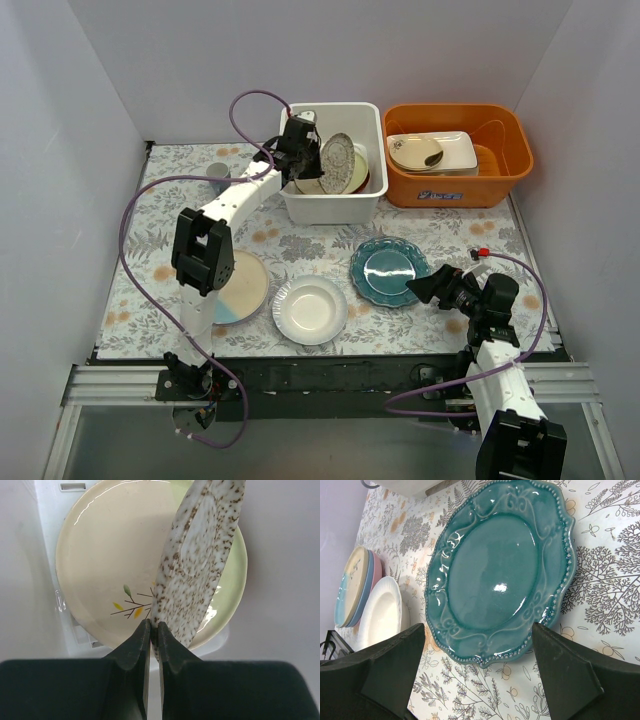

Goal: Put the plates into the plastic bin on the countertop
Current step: Place the plate in the plastic bin.

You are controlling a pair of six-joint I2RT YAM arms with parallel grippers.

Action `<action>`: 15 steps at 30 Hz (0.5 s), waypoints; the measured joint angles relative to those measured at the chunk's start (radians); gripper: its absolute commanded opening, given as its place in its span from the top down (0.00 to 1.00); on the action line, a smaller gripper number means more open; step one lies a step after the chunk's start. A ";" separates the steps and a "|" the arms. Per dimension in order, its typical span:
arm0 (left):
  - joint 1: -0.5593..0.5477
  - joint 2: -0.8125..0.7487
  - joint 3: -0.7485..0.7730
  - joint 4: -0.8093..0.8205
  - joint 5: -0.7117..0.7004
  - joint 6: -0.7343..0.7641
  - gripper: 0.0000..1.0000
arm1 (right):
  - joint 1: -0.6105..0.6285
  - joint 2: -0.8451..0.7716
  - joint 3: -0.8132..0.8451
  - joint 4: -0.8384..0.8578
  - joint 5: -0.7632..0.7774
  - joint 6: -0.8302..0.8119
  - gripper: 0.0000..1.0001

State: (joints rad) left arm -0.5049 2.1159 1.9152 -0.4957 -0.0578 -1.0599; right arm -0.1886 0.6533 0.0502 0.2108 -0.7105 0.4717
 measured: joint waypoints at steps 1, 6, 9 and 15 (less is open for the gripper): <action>0.000 0.004 0.004 0.000 0.003 0.000 1.00 | 0.000 0.002 0.000 0.002 0.000 0.000 0.05; 0.002 0.011 0.006 0.001 0.008 -0.003 0.97 | 0.000 0.002 0.000 0.002 0.000 0.000 0.05; 0.003 0.020 0.016 -0.002 0.013 -0.005 0.94 | 0.000 0.002 0.000 0.002 0.000 0.000 0.05; 0.003 0.023 0.016 -0.002 0.017 -0.017 0.81 | 0.000 0.002 0.000 0.002 0.000 0.002 0.06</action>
State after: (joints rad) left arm -0.5014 2.1384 1.9308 -0.4976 -0.0406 -1.0767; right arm -0.1886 0.6556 0.0502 0.2131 -0.7105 0.4736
